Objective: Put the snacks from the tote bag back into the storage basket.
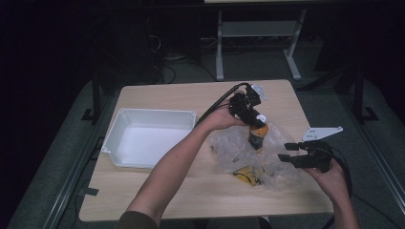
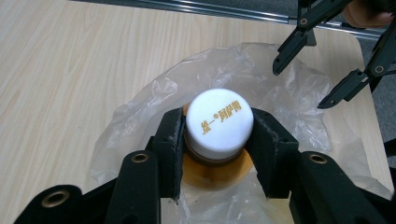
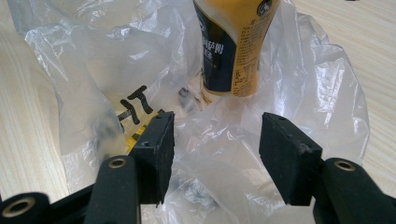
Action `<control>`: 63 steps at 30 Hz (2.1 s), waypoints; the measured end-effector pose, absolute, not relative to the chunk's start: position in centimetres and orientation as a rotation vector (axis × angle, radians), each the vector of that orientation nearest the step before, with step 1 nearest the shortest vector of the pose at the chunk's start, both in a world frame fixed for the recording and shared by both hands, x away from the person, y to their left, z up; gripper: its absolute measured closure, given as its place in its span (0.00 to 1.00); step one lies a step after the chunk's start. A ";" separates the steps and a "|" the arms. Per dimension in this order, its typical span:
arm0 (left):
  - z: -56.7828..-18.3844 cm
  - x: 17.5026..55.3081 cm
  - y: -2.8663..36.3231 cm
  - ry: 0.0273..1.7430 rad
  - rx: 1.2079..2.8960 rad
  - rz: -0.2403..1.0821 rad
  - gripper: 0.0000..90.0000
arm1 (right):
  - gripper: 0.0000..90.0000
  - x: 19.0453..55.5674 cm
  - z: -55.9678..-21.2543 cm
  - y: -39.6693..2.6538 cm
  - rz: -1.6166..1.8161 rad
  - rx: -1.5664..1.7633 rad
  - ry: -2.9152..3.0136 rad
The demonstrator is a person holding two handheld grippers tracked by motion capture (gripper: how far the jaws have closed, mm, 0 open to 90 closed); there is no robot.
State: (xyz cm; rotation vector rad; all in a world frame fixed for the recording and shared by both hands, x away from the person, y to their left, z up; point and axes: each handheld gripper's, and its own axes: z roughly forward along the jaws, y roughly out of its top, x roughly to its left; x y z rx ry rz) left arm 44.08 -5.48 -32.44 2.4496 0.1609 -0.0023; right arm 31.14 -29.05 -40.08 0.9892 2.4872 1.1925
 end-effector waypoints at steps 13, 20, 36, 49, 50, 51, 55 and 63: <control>-32.0 43.8 -6.1 0.120 2.501 0.047 0.65 | 0.49 31.2 -40.2 -29.1 1.185 0.988 2.484; -31.4 43.8 -5.8 0.132 2.469 0.067 0.65 | 0.49 31.2 -40.2 -29.3 1.189 0.996 2.475; -30.0 43.5 -6.0 0.150 2.467 0.064 0.65 | 0.49 31.3 -40.6 -29.3 1.185 1.019 2.481; -27.8 42.6 -6.2 0.148 2.478 0.103 0.65 | 0.49 31.4 -40.9 -29.5 1.178 1.017 2.478; -27.6 42.6 -6.2 0.146 2.474 0.104 0.65 | 0.49 31.5 -40.9 -29.5 1.178 1.017 2.478; -27.4 42.5 -6.1 0.148 2.472 0.103 0.65 | 0.49 31.5 -40.9 -29.4 1.175 1.020 2.479; -26.4 42.2 -5.9 0.153 2.461 0.125 0.65 | 0.49 31.6 -41.0 -29.4 1.166 1.019 2.484; -23.7 41.6 -5.1 0.159 2.447 0.139 0.65 | 0.49 31.6 -41.1 -29.3 1.167 1.017 2.480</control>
